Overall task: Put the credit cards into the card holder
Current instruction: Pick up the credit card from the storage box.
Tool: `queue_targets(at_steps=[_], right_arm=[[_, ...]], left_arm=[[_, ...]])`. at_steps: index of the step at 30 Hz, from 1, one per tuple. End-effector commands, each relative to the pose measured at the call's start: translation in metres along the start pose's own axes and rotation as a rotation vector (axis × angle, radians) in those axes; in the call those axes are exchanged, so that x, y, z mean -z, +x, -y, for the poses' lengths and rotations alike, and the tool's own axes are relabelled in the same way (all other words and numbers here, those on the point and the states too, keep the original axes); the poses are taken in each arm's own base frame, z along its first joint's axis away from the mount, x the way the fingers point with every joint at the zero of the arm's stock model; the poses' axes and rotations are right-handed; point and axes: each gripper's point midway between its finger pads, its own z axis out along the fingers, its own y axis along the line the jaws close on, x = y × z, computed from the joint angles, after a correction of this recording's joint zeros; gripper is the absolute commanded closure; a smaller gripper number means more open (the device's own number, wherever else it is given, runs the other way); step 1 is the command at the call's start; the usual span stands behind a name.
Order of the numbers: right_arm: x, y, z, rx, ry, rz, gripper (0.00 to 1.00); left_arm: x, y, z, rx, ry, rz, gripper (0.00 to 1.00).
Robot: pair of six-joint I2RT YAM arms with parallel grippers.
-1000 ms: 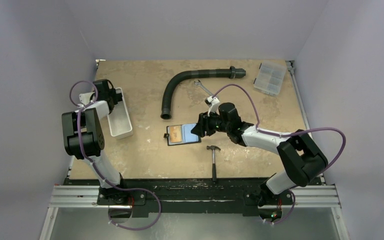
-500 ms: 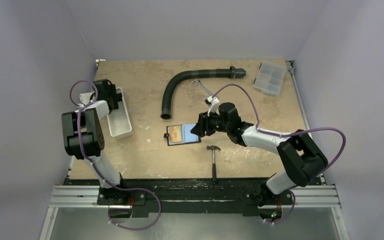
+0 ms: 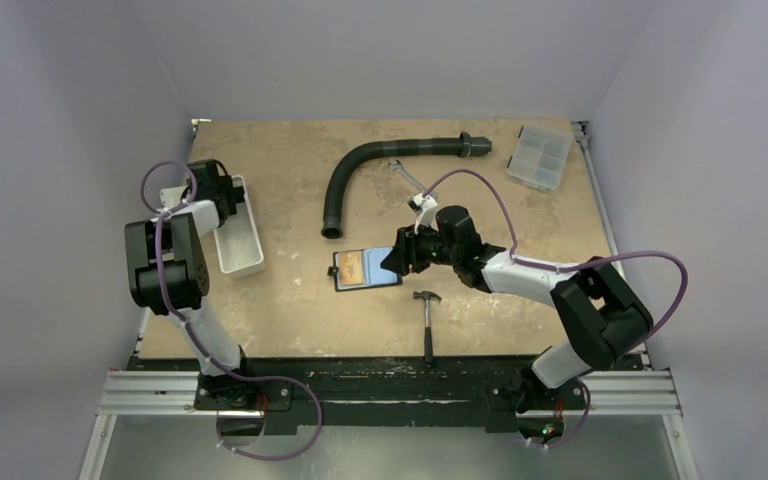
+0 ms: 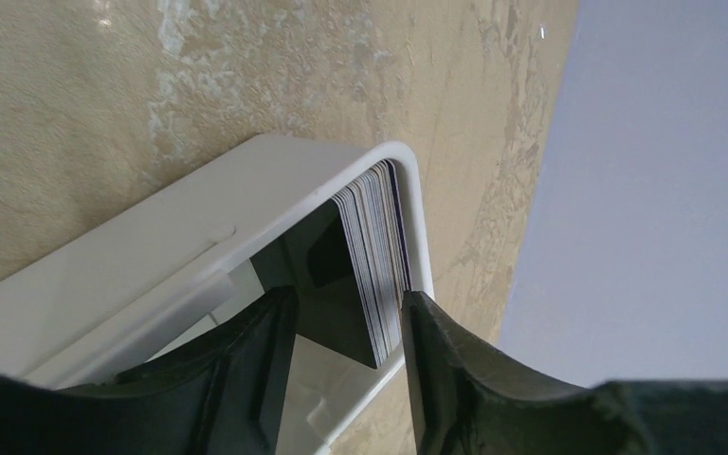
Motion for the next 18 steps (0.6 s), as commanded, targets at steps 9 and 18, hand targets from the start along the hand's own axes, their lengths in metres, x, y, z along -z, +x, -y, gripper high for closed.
queue_targets(at_steps=[9,18], right_arm=[[-0.001,-0.008,-0.003,0.010,-0.022,0.032,0.50],[-0.001,-0.007,-0.003,0.008,-0.025,0.030,0.50]], left_arm=[[-0.005,-0.017,0.010,0.003,0.044,0.071,0.73],[0.002,-0.021,0.028,0.003,0.079,0.079,0.77]])
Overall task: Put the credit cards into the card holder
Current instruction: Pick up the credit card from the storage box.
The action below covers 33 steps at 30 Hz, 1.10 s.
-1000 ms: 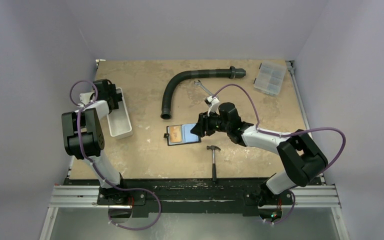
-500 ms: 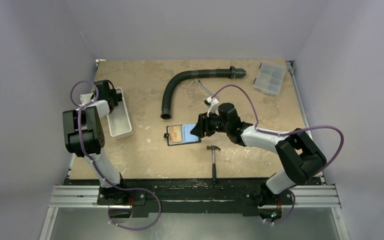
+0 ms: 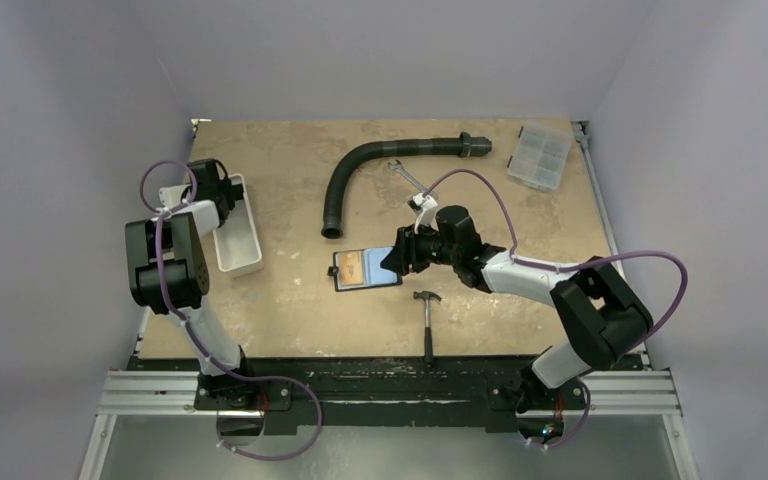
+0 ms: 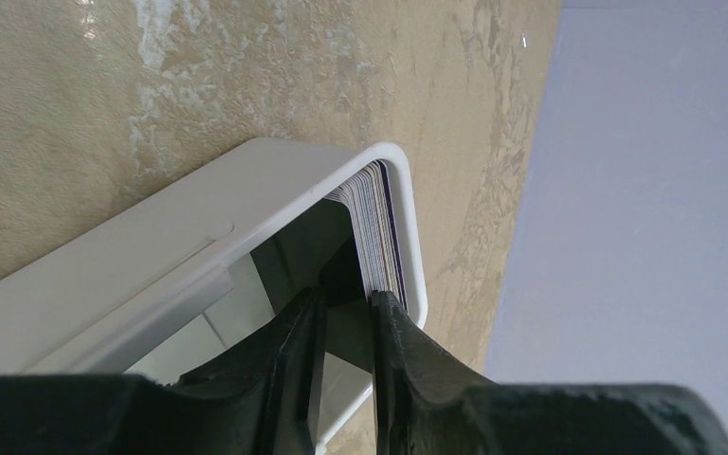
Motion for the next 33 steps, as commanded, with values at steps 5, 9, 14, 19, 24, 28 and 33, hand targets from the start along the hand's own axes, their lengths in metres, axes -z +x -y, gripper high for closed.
queue_targets(at_steps=[5,9,14,19,24,28,33], right_arm=[[0.000,-0.006,-0.003,0.009,-0.024,0.027,0.50],[0.000,-0.006,-0.004,0.009,-0.028,0.027,0.50],[0.000,-0.006,-0.004,0.007,-0.030,0.026,0.50],[0.000,-0.006,-0.004,0.008,-0.031,0.026,0.50],[0.000,-0.005,-0.005,0.007,-0.034,0.023,0.50],[-0.001,-0.005,-0.005,0.005,-0.037,0.021,0.50],[-0.002,-0.005,-0.005,0.003,-0.038,0.019,0.50]], left_arm=[[0.008,-0.018,0.029,0.000,0.060,0.050,0.79],[0.011,-0.018,0.037,-0.001,0.062,0.043,0.83],[0.014,-0.019,0.044,-0.006,0.053,0.039,0.86],[0.014,-0.018,0.054,-0.006,0.061,0.034,0.88],[0.013,-0.017,0.052,-0.008,0.025,0.022,0.91],[0.018,-0.017,0.059,-0.007,0.021,0.005,0.93],[0.037,-0.023,0.075,-0.006,0.048,0.005,0.98]])
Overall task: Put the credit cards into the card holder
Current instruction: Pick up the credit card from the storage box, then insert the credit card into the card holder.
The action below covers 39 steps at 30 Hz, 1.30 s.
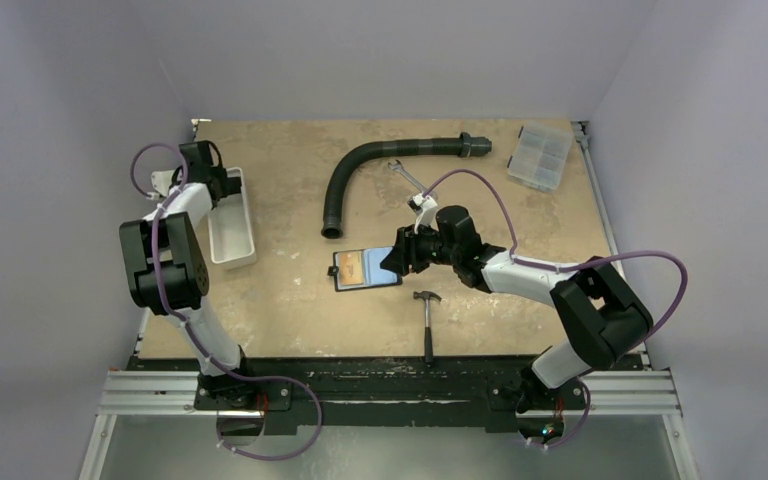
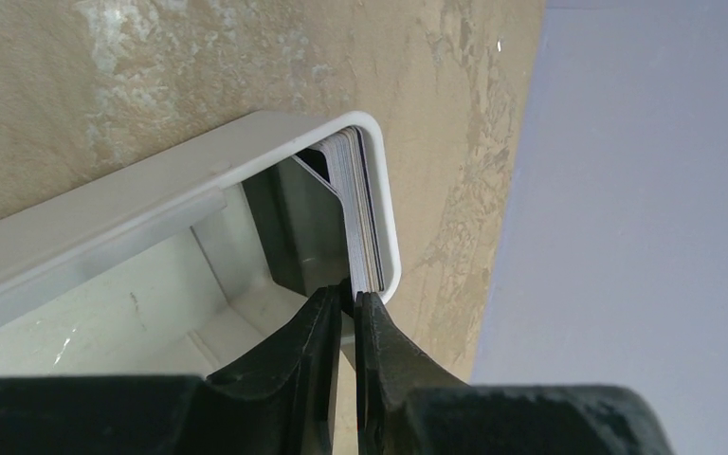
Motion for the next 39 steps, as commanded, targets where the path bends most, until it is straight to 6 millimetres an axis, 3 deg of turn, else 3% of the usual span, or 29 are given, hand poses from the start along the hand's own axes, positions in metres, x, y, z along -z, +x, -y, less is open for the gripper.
queue_targets(at_steps=[1,8,13,15,17,20,24,27,31,35,39], right_arm=[[-0.002,-0.006,-0.003,0.008,-0.030,0.024,0.50],[-0.002,-0.006,-0.002,0.007,-0.024,0.024,0.50],[-0.003,-0.006,-0.004,0.001,-0.034,0.018,0.50],[-0.002,-0.010,-0.008,-0.011,-0.049,0.013,0.50],[0.004,-0.019,-0.016,-0.035,-0.091,0.023,0.50],[0.017,-0.034,-0.033,-0.066,-0.179,0.048,0.48],[0.031,-0.054,-0.053,-0.111,-0.298,0.085,0.47],[0.034,-0.065,-0.058,-0.159,-0.331,0.117,0.46],[0.030,-0.066,-0.054,-0.179,-0.316,0.119,0.47],[0.029,-0.072,-0.053,-0.187,-0.319,0.113,0.46],[0.038,-0.084,-0.060,-0.240,-0.403,0.137,0.40]], left_arm=[[0.034,-0.018,0.047,0.015,0.107,0.014,0.99],[0.082,-0.021,0.071,0.016,0.195,-0.043,1.00],[0.137,-0.008,0.081,-0.058,0.298,-0.127,1.00],[0.166,0.009,0.089,-0.168,0.401,-0.179,1.00],[0.195,0.040,0.093,-0.352,0.513,-0.238,1.00],[0.233,0.089,0.084,-0.581,0.706,-0.371,1.00],[0.275,0.136,0.045,-0.682,0.933,-0.607,1.00],[0.270,0.141,0.007,-0.739,0.880,-0.646,1.00],[0.268,0.133,-0.017,-0.779,0.849,-0.613,1.00],[0.270,0.142,-0.024,-0.834,0.875,-0.680,1.00],[0.291,0.162,-0.026,-0.814,1.013,-0.841,1.00]])
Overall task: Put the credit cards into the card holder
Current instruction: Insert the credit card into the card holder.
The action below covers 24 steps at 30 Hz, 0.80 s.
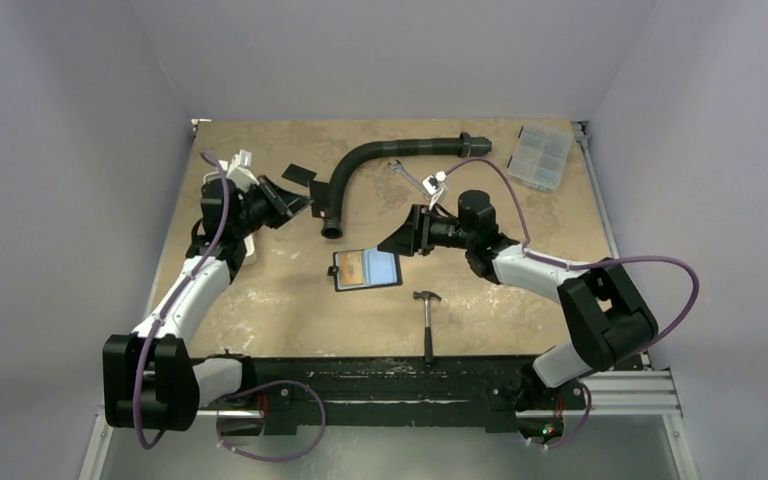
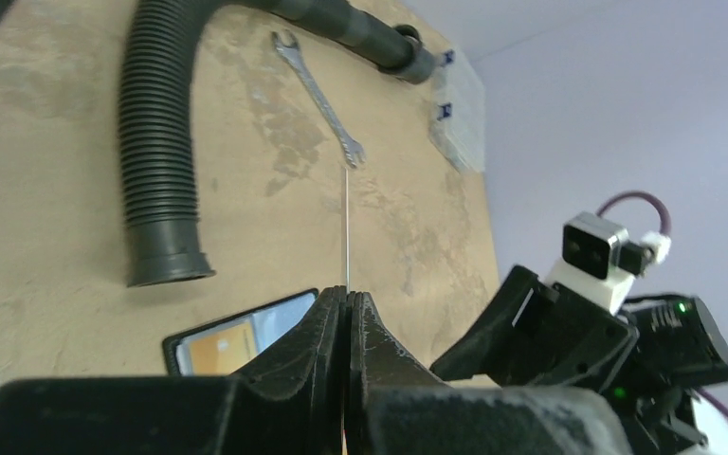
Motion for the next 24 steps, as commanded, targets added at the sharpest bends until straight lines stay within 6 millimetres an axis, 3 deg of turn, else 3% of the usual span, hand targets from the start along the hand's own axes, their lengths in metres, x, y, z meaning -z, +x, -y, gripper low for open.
queue_targets(at_steps=[1,7,12,15,24], right_arm=[[0.006,-0.033,-0.033,0.003,-0.158,0.067,0.39],[0.024,-0.039,-0.060,-0.082,-0.382,0.134,0.24],[0.035,-0.035,-0.068,-0.181,-0.559,0.184,0.22],[0.033,-0.032,-0.061,-0.189,-0.550,0.193,0.21],[0.045,-0.037,-0.075,-0.131,-0.521,0.262,0.28]], left_arm=[[-0.001,0.014,0.042,-0.075,0.274,-0.091,1.00],[0.006,0.047,0.074,-0.100,0.462,-0.192,1.00],[0.015,0.071,0.098,-0.094,0.567,-0.241,1.00],[0.019,0.079,0.106,-0.065,0.601,-0.253,1.00],[0.015,0.106,0.119,0.025,0.658,-0.289,1.00]])
